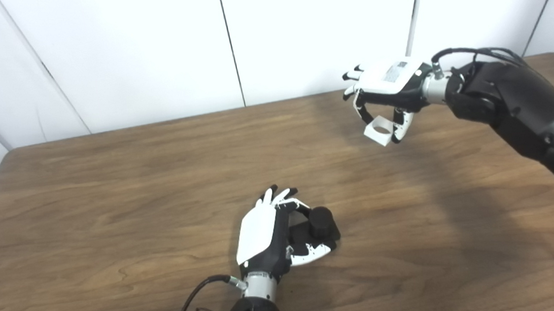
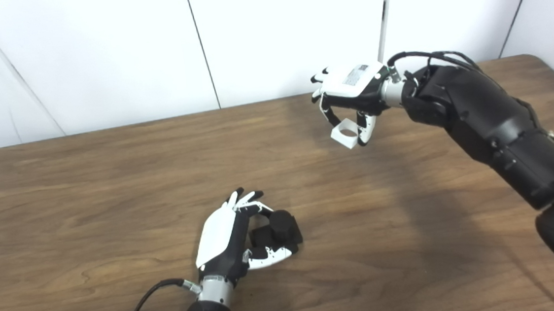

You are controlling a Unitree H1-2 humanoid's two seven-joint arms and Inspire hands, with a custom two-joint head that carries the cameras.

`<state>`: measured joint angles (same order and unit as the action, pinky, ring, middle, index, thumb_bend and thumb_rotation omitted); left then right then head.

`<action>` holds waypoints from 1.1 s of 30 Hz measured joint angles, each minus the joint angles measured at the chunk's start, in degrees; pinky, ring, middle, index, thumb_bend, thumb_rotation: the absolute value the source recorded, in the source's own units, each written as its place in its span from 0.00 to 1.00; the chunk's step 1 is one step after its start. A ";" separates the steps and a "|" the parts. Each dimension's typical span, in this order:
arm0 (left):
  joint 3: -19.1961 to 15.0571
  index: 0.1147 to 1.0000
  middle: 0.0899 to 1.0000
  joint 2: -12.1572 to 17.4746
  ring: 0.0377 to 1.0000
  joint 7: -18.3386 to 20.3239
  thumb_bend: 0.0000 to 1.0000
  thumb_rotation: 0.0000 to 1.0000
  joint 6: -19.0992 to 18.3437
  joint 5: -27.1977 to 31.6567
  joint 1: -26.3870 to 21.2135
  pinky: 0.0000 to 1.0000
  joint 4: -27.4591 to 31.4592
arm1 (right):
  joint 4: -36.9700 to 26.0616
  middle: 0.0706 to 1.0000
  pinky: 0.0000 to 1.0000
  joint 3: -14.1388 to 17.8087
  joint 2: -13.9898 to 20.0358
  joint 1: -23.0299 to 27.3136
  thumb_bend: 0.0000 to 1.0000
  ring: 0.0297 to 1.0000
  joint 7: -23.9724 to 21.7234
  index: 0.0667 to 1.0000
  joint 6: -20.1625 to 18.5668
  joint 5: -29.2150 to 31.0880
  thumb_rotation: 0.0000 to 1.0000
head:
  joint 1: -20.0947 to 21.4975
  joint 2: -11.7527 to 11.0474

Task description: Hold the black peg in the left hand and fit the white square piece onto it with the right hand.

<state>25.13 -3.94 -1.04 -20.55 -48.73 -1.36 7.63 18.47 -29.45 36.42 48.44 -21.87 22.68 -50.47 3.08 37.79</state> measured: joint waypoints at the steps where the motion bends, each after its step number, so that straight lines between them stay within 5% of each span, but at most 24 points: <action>1: -0.06 0.42 0.88 -0.02 1.00 0.27 0.52 0.07 -0.08 0.15 -0.03 1.00 0.00 | -1.25 0.87 1.00 0.55 0.12 -0.59 0.53 1.00 -0.64 0.45 0.00 0.33 0.14 | 0.00 0.09; 11: -0.22 0.42 0.87 0.15 1.00 0.94 0.52 0.07 -0.55 0.75 0.01 1.00 0.25 | -17.94 0.89 1.00 5.58 0.37 -7.41 0.53 1.00 -8.96 0.45 -2.39 4.60 0.14 | 0.35 0.62; 22: -0.22 0.42 0.87 0.31 1.00 1.17 0.52 0.07 -0.61 1.05 0.05 1.00 0.43 | -33.09 0.89 1.00 6.45 -0.75 -10.30 0.53 1.00 -19.16 0.46 -5.65 7.88 0.15 | 0.79 1.14; 33: -0.18 0.42 0.87 0.39 1.00 1.29 0.52 0.07 -0.65 1.14 -0.03 1.00 0.32 | -37.24 0.88 1.00 6.19 -3.52 -10.81 0.53 1.00 -23.67 0.45 -6.10 8.23 0.14 | 1.49 1.14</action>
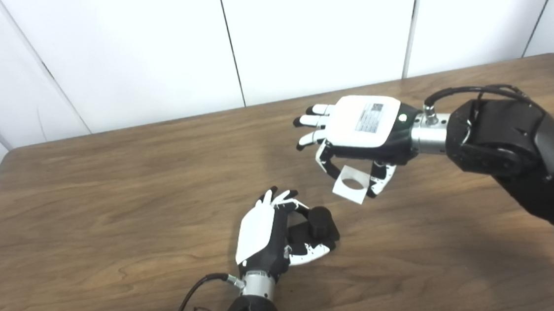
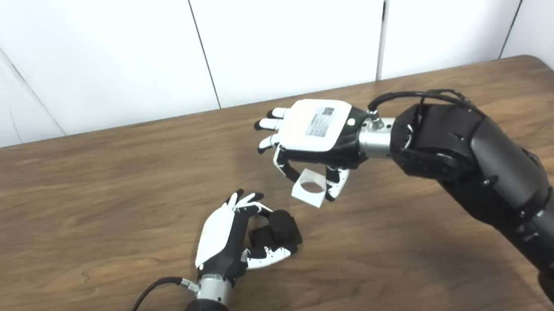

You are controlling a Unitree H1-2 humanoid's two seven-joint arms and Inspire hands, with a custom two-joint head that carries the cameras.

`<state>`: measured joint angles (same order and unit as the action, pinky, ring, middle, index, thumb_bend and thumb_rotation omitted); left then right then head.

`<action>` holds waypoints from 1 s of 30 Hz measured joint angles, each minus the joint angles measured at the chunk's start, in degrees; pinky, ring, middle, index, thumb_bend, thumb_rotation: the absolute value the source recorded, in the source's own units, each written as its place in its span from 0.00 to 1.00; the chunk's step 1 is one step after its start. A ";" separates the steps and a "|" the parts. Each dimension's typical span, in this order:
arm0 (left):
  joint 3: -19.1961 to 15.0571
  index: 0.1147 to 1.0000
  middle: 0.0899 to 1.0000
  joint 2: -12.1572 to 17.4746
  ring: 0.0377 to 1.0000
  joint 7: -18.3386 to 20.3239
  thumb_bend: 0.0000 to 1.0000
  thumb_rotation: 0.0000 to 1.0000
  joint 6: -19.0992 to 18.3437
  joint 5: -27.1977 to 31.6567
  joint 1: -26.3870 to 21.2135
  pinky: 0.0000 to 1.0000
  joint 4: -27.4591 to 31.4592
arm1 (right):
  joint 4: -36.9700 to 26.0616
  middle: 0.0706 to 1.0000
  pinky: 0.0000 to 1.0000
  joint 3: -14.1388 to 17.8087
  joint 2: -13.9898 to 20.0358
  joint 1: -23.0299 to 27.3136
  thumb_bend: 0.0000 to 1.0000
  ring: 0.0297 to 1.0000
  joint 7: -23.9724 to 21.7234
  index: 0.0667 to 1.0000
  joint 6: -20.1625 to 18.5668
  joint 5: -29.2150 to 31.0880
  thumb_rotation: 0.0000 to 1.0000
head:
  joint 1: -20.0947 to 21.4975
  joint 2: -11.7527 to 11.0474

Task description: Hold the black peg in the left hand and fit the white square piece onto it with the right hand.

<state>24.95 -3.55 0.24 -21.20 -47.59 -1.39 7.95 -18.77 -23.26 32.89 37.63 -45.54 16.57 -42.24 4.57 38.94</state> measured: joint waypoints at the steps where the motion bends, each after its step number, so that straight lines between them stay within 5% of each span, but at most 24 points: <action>1: 0.02 0.42 0.87 0.00 1.00 0.00 0.52 0.07 0.00 0.00 -0.01 1.00 -0.01 | -0.41 0.88 1.00 -0.14 -0.12 0.01 0.53 1.00 -0.29 0.46 0.02 0.03 0.14 | 0.00 0.00; 30: 0.21 0.42 0.88 -0.21 1.00 -0.50 0.52 0.07 -0.03 0.15 -0.07 1.00 -0.12 | 1.38 0.88 1.00 -3.73 -5.77 2.42 0.53 1.00 -2.71 0.46 2.58 -1.26 0.15 | -0.26 0.09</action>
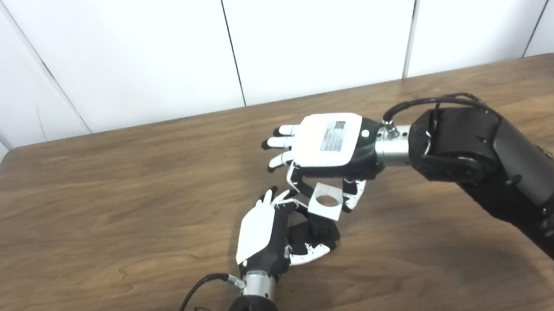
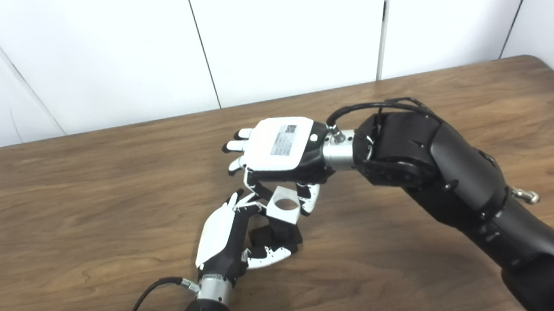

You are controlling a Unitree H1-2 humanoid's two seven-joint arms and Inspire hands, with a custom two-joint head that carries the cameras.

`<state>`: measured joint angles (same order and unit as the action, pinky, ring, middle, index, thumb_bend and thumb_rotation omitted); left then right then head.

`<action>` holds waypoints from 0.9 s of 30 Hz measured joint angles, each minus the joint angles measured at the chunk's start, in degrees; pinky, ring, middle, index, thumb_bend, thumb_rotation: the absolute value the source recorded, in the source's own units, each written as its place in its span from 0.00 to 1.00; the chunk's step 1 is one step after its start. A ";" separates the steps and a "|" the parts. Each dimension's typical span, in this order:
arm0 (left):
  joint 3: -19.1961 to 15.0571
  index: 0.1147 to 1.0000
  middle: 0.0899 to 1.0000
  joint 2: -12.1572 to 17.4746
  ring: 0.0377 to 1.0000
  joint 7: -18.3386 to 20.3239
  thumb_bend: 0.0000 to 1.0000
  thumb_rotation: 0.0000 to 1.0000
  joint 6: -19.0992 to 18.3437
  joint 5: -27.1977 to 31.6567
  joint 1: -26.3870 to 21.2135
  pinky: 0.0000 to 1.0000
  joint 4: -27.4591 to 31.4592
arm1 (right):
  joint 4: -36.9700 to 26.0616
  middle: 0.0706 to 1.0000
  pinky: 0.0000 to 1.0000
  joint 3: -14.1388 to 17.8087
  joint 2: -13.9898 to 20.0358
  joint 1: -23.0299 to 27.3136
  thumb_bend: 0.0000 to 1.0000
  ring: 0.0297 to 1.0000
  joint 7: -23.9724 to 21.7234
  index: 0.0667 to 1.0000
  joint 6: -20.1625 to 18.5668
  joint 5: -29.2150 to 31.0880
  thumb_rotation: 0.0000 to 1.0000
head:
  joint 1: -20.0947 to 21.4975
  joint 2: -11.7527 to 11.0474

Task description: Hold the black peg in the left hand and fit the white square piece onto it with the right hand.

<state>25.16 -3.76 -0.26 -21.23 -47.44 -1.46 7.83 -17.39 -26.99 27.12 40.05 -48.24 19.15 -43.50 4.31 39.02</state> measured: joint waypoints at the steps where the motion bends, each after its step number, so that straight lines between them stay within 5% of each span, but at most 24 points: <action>1: 0.00 0.42 0.88 -0.05 1.00 0.00 0.52 0.07 0.00 0.00 -0.02 1.00 -0.01 | 0.02 0.88 1.00 -0.10 -0.02 0.00 0.53 1.00 0.00 0.46 0.07 -0.02 0.15 | -0.09 -0.17; 27: -0.14 0.42 0.88 -0.20 1.00 -1.27 0.52 0.07 0.24 0.61 -0.61 1.00 -0.89 | 3.97 0.88 1.00 -2.21 -0.94 0.06 0.52 1.00 1.95 0.46 4.62 -2.30 0.15 | -0.97 -0.88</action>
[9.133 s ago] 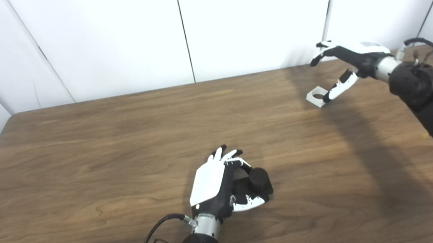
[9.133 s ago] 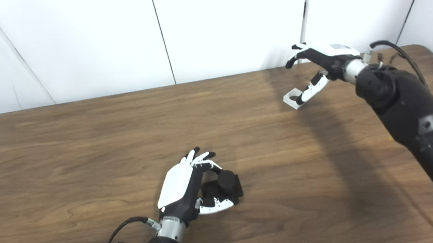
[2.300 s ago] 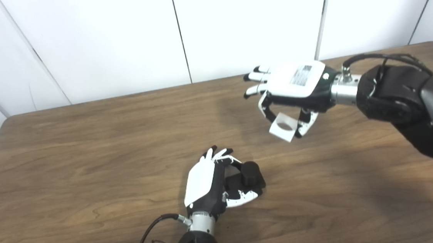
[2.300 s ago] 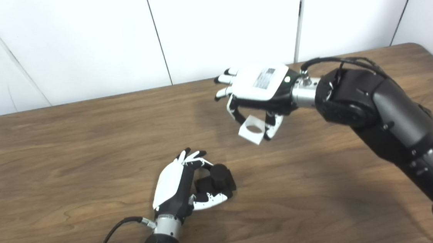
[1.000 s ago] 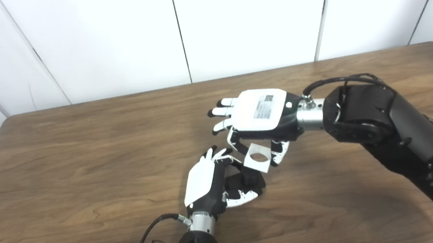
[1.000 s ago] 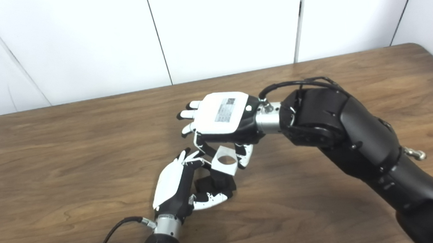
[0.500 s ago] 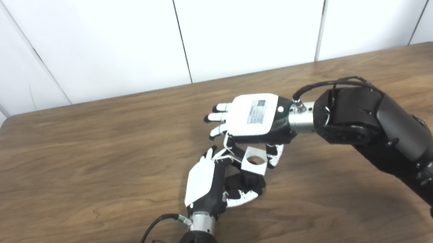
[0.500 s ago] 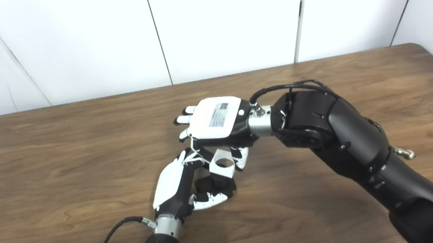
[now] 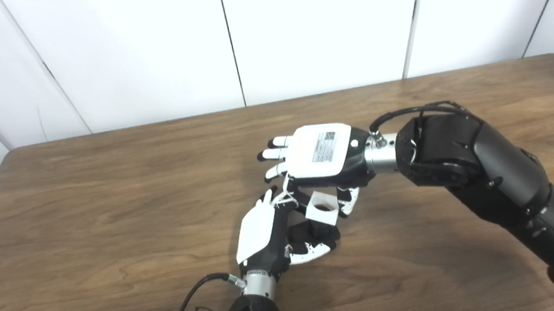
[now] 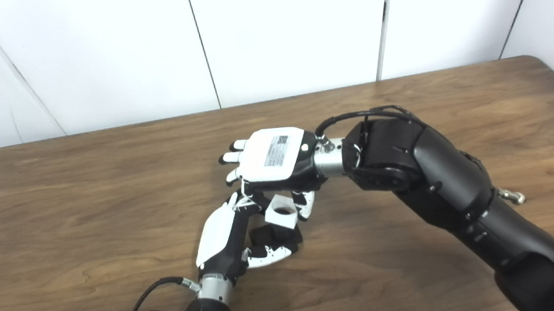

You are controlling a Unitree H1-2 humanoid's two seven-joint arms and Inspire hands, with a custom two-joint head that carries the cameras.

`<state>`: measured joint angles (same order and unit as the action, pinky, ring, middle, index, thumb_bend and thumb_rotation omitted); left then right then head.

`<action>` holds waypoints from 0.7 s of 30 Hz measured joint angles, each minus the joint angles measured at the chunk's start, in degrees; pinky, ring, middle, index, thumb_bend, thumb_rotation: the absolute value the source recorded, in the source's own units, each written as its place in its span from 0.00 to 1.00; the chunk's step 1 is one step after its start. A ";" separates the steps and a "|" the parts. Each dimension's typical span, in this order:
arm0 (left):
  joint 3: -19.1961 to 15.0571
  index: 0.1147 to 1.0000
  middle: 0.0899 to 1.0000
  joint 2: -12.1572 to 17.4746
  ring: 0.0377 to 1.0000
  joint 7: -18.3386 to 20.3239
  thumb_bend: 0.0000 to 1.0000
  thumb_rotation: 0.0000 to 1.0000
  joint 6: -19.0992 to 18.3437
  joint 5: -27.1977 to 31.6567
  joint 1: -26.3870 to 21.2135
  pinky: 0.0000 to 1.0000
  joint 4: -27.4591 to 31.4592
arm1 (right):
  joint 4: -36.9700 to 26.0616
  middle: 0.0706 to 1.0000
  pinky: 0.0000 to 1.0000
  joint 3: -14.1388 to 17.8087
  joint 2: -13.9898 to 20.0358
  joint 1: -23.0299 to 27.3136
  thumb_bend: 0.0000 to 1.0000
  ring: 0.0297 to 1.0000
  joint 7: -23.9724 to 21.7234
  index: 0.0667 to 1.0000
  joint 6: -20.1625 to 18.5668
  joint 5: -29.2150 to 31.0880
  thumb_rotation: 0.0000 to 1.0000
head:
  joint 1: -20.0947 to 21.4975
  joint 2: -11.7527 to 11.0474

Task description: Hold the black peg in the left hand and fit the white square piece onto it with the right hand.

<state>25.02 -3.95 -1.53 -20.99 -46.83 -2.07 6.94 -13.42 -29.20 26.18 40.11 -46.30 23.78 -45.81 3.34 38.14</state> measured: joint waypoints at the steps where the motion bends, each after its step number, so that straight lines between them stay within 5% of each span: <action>1: 0.00 0.42 0.88 -0.02 1.00 -0.04 0.52 0.07 0.00 0.01 -0.06 1.00 -0.07 | 0.03 0.88 1.00 -0.12 0.00 0.00 0.53 1.00 0.08 0.46 0.16 -0.01 0.15 | -0.17 0.00; 21: 0.03 0.42 0.88 -0.01 1.00 -0.80 0.52 0.07 0.09 1.08 -0.52 1.00 -0.64 | -0.67 0.89 1.00 -2.21 0.39 -0.75 0.53 1.00 1.28 0.45 1.84 -0.51 0.15 | -1.05 -0.26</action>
<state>25.05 -3.96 -2.33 -20.90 -45.75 -2.59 6.30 -14.09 -31.41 26.58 39.36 -45.02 25.61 -46.32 2.29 37.88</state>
